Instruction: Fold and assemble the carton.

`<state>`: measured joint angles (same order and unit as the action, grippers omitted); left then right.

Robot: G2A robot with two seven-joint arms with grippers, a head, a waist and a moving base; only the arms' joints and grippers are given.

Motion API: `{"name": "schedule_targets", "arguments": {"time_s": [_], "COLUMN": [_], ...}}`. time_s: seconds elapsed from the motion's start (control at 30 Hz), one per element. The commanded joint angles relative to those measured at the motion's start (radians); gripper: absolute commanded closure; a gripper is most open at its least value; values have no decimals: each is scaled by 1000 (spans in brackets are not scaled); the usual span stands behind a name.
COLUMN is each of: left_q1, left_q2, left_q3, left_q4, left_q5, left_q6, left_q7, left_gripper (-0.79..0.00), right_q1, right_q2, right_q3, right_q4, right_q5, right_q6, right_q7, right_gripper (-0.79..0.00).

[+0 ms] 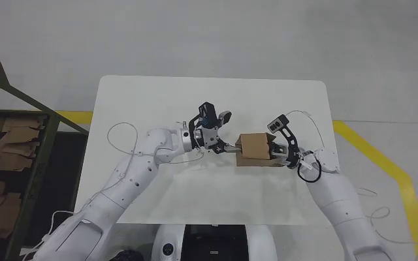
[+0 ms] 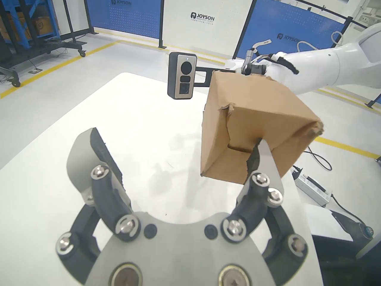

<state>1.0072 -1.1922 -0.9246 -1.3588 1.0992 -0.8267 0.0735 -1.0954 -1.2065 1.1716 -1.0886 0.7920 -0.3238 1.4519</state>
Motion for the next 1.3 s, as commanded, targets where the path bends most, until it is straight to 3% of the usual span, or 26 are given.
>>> {"name": "schedule_targets", "arguments": {"time_s": [0.0,0.4,0.63,0.87,1.27], "left_q1": [0,29,68,64,21], "left_q2": [1,9,20,25,16], "left_q3": [-3,-40,-83,-99,-59], "left_q4": [-8,-85,-148,-177,-164], "left_q5": [1,-265,-479,-561,-603], "left_q6": [2,94,217,379,465], "left_q7": [-18,-344,-533,-714,-811], "left_gripper": [-785,-785,-785,-785,-785], "right_q1": [-1,-17,-25,-28,-34], "right_q2": [0,4,4,3,2], "right_q3": [0,18,24,24,15], "right_q4": [-3,-23,-25,-30,-43], "right_q5": [-8,-49,-68,-85,-99], "right_q6": [-3,-65,-116,-155,-163], "right_q7": [-10,-95,-142,-177,-187], "right_gripper": [0,0,0,0,0]}}
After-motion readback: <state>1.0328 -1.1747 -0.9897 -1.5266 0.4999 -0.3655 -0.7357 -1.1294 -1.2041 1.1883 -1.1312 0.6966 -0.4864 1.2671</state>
